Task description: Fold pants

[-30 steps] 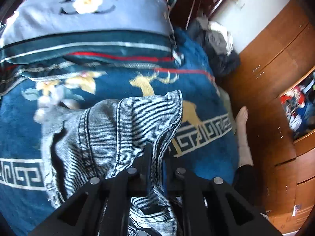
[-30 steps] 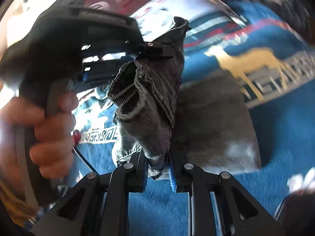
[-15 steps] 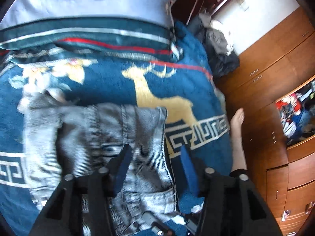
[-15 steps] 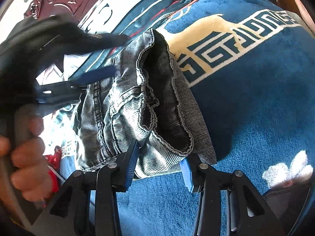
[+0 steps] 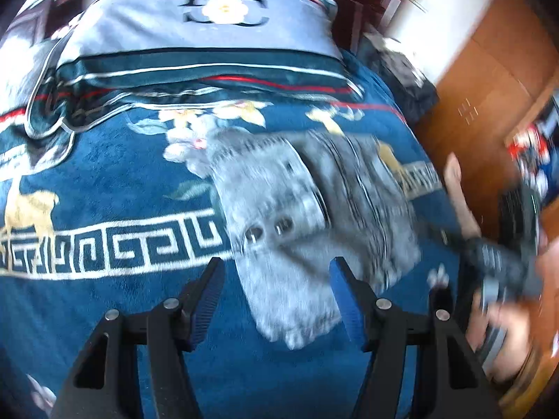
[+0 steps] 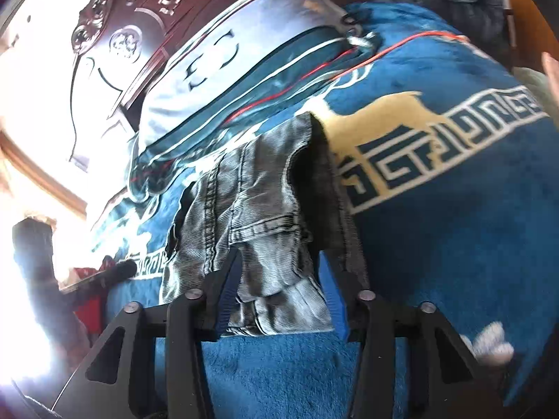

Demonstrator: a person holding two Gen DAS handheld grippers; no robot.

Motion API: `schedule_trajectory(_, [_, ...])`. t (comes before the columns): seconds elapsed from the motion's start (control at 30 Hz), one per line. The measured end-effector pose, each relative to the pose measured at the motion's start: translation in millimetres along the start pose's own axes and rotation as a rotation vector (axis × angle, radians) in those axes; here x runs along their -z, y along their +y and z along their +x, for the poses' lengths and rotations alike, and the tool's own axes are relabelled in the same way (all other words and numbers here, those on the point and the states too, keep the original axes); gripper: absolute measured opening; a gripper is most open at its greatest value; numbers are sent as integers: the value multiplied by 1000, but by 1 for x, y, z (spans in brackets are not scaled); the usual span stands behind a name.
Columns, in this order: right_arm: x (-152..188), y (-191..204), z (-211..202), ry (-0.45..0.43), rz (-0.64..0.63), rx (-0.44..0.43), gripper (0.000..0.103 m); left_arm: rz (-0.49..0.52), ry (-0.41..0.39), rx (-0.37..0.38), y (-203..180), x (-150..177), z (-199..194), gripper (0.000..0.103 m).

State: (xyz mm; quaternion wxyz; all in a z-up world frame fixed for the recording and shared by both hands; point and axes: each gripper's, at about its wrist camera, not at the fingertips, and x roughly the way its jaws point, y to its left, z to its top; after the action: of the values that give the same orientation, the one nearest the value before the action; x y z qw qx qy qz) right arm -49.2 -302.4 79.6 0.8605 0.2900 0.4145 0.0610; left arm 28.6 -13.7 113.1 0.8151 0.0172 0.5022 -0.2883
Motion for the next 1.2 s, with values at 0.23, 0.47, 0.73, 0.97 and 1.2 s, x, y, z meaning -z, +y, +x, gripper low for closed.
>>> schedule_trajectory(0.23, [-9,7,16,52,-45,34,13,162,51,4,-24,23,24,61])
schedule_trajectory(0.47, [-13,36,-10,-24,-123,18,10,229,25,-28,-31,33,32,39])
schedule_trajectory(0.73, [0,31,-39,-76,-46,-18,10,193,-5,31,-16,36,18,29])
schedule_trajectory(0.97, [-2,-2,-11,5,100,-33,37,197,9,18,-21,35,24,29])
schedule_trajectory(1.2, [-10,-7,17,59,79,4,37,226,42,-11,-29,33,35,30])
